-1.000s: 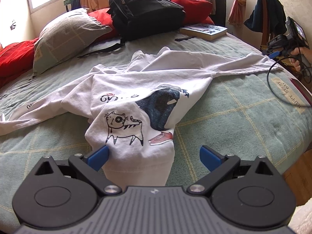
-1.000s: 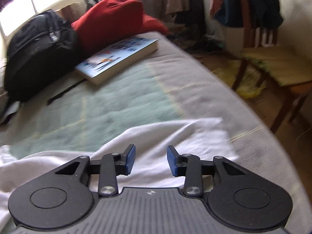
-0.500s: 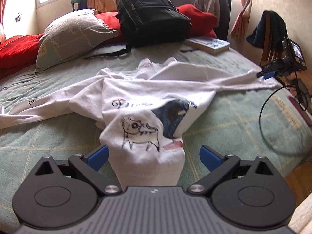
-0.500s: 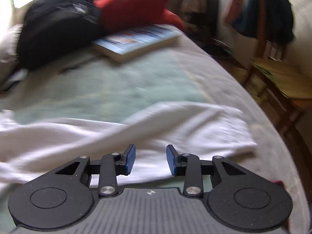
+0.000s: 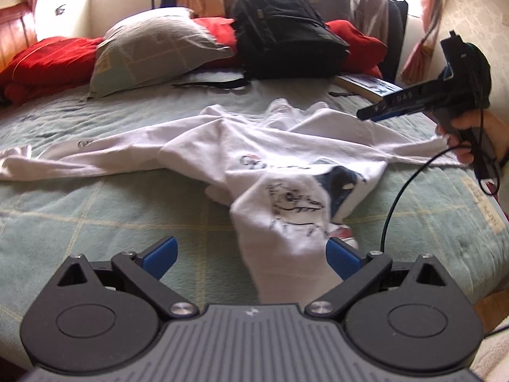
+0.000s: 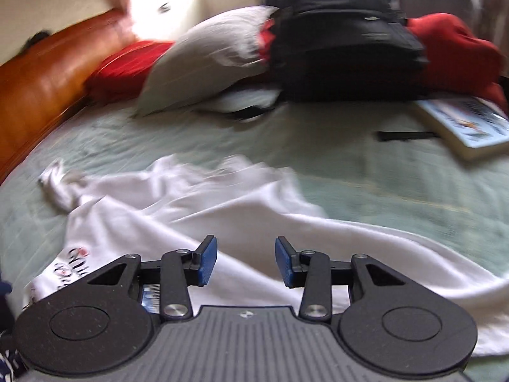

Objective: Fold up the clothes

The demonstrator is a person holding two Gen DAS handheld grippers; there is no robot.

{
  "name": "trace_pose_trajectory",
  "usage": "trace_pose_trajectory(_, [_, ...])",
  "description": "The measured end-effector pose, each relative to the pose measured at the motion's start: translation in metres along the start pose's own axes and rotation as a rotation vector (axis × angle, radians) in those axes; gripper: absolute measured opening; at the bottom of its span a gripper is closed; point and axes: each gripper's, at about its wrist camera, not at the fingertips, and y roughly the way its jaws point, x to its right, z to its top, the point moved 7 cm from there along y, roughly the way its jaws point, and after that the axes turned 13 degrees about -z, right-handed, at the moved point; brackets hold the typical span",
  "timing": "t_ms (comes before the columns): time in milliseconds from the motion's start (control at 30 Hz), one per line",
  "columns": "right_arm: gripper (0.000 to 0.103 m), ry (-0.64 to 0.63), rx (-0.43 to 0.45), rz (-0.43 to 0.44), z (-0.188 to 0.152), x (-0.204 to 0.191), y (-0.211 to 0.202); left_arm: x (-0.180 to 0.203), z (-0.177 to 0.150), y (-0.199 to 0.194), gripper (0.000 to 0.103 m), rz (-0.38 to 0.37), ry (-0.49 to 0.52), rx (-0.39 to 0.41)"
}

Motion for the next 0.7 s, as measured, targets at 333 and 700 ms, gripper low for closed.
trace_pose_trajectory(333, [0.046, -0.065, -0.095, -0.037, -0.043, -0.023, 0.023, -0.030, -0.004, 0.005, 0.100, 0.007, -0.069, 0.004])
trace_pose_trajectory(700, [0.073, -0.182, 0.015, 0.009, -0.073, -0.052, -0.043, -0.032, -0.013, 0.005, 0.101, 0.033, 0.035, 0.011])
